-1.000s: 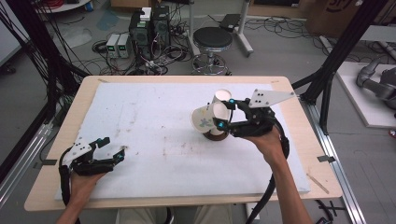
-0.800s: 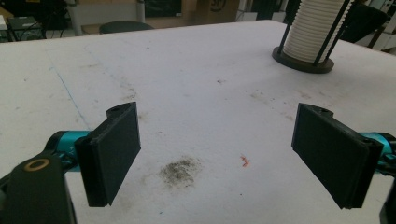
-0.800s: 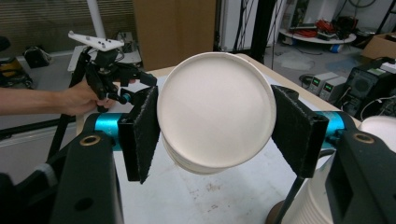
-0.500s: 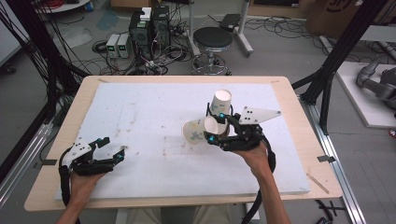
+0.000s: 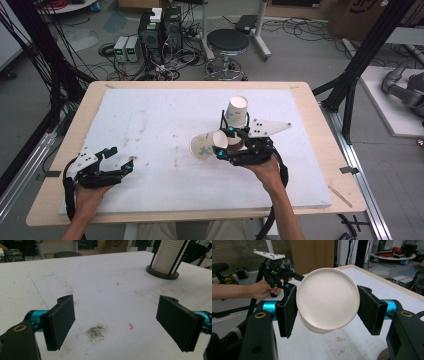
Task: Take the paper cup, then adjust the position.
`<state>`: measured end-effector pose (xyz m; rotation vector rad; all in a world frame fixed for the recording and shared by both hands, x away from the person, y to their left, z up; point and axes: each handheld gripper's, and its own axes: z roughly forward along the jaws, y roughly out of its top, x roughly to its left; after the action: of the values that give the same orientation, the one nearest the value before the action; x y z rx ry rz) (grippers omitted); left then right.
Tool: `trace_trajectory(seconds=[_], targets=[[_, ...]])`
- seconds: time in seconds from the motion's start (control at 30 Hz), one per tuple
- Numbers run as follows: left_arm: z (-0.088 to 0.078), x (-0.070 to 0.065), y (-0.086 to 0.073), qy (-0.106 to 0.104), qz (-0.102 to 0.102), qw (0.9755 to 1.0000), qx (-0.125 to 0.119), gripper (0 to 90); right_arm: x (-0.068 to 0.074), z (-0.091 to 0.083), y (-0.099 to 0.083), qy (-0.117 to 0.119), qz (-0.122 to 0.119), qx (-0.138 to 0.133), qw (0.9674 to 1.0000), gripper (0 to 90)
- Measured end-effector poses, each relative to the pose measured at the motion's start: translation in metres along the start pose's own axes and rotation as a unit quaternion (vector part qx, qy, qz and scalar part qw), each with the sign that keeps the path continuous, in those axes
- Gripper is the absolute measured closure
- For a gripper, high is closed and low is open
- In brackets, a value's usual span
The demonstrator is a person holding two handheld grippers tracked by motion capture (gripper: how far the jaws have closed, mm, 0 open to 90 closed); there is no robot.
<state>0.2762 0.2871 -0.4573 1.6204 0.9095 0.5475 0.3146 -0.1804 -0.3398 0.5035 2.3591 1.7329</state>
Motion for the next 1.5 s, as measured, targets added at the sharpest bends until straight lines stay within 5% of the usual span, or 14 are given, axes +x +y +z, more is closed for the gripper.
trace_trajectory(seconds=[1.5], targets=[[0.0, 0.0, 0.0, -0.004, 0.003, 1.0, -0.001, 15.1, -0.003, 0.006, -0.01, 0.014, 0.009, 0.004, 0.9999, 37.3]])
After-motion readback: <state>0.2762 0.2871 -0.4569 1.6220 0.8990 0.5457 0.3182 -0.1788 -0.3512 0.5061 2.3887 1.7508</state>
